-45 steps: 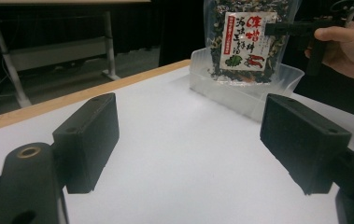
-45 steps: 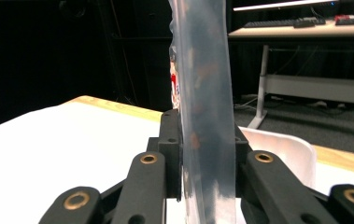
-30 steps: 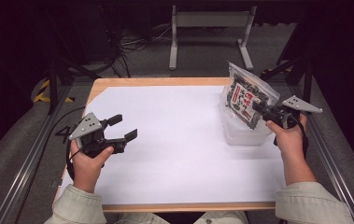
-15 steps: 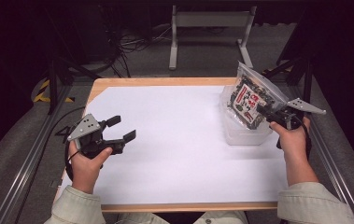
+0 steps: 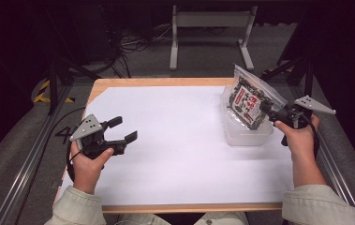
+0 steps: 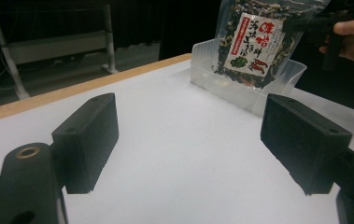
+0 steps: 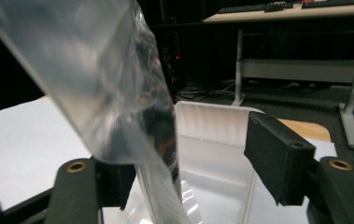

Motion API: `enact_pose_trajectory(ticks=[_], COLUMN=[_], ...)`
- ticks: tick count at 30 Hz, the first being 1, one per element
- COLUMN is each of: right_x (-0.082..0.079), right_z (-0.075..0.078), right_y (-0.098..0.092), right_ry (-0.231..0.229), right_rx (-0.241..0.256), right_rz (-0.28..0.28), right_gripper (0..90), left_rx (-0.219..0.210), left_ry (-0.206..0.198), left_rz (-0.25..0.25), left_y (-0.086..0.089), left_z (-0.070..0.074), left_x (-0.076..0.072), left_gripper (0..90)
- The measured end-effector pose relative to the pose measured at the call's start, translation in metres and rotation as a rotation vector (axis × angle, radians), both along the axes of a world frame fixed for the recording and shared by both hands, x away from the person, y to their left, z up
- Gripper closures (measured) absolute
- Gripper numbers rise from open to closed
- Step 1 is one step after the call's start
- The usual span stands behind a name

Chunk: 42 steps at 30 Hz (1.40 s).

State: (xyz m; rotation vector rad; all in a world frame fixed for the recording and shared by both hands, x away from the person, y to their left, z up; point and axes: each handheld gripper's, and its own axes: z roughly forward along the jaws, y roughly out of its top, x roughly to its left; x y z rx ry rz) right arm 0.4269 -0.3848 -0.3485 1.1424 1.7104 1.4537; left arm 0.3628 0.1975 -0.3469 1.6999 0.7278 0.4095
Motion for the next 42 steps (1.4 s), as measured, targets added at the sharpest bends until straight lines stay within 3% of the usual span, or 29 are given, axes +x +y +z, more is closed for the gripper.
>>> enact_pose_trajectory(ticks=[9,25,29,34,42], right_x=[-0.025,-0.054,-0.067,-0.081,-0.100], right_z=[0.016,0.035,0.051,0.069,0.077], right_y=[0.008,0.035,0.042,0.055,0.089], right_ry=[-0.032,-0.080,-0.130,-0.162,-0.137], right_rx=[-0.067,-0.062,-0.081,-0.077,-0.063], right_rz=[0.065,0.174,0.185,0.230,0.339], right_gripper=[29.1,28.4,28.1,27.6,27.8], left_rx=[0.011,0.010,0.015,0.024,0.050], left_ry=[-0.003,0.001,0.003,0.013,0.012], left_rz=[-0.013,-0.013,-0.017,-0.021,-0.045], left_y=[-0.004,-0.004,-0.005,-0.003,-0.002], left_z=[-0.001,-0.001,-0.002,-0.004,-0.005], left_x=[0.001,0.000,-0.002,-0.007,-0.018], left_gripper=[20.1,20.0,19.8,19.5,18.5])
